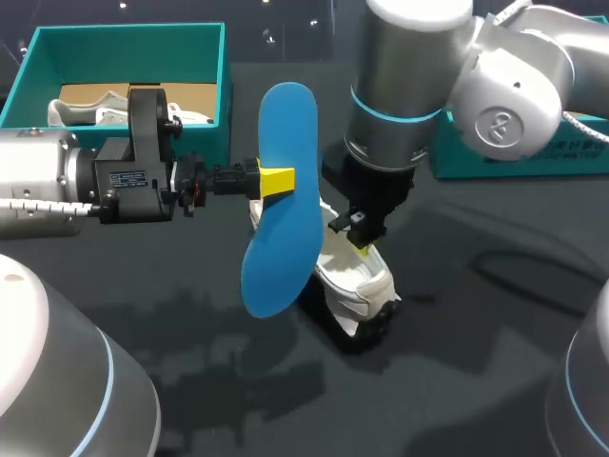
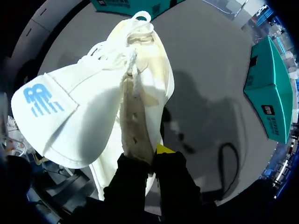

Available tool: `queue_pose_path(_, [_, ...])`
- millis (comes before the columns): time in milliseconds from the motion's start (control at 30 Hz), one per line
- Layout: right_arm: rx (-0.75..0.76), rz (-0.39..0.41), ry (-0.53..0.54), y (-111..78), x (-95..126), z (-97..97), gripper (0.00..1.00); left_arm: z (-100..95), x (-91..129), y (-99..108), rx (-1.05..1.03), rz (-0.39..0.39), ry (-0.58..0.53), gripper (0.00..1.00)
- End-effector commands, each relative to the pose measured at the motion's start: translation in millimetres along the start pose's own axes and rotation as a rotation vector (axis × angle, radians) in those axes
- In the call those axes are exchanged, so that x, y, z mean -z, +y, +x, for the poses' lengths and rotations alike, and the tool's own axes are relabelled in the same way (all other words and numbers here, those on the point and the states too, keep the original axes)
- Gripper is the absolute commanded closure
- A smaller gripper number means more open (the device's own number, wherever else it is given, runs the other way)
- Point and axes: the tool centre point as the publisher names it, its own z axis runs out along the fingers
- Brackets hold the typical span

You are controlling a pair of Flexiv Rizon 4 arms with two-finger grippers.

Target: Take the shoe out of the shoebox, open the shoe tongue, remove and reinsert the insole, then place the shoe into the shoebox

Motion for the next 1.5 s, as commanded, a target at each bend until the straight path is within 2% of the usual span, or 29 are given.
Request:
queue_pose_path(33, [-0.169,-0.047,0.011,-6.2,-0.2,-2.2,1.0,0.2,-0.9,0.9,0.0,0.002,-0.001,1.0])
queue_pose_path(100, [-0.169,-0.047,0.011,-6.2,-0.2,-2.2,1.0,0.2,-0.9,0.9,0.0,0.002,-0.001,1.0])
queue_pose_path(167, [-0.303,-0.026,-0.014,-5.5,-3.2,0.3,1.0,0.2,-0.9,0.9,0.0,0.002,-0.001,1.0])
queue_pose_path(267, [-0.376,-0.016,-0.007,-5.7,-5.8,1.2,1.0,0.2,-0.9,0.9,0.0,0.002,-0.001,1.0])
queue_pose_path(433, [-0.396,0.0,-0.017,-3.1,-10.0,4.5,1.0,0.2,-0.9,0.9,0.0,0.002,-0.001,1.0])
queue_pose_path(733, [-0.398,-0.013,0.045,4.2,-24.3,4.6,1.0,0.2,-0.9,0.9,0.0,0.002,-0.001,1.0])
queue_pose_path(1133, [-0.497,-0.035,0.113,-0.9,-42.2,-2.1,1.0,0.2,-0.9,0.9,0.0,0.002,-0.001,1.0])
queue_pose_path(1500, [-0.519,-0.031,0.154,-2.1,-62.7,-6.6,1.0,0.2,-0.9,0.9,0.0,0.002,-0.001,1.0])
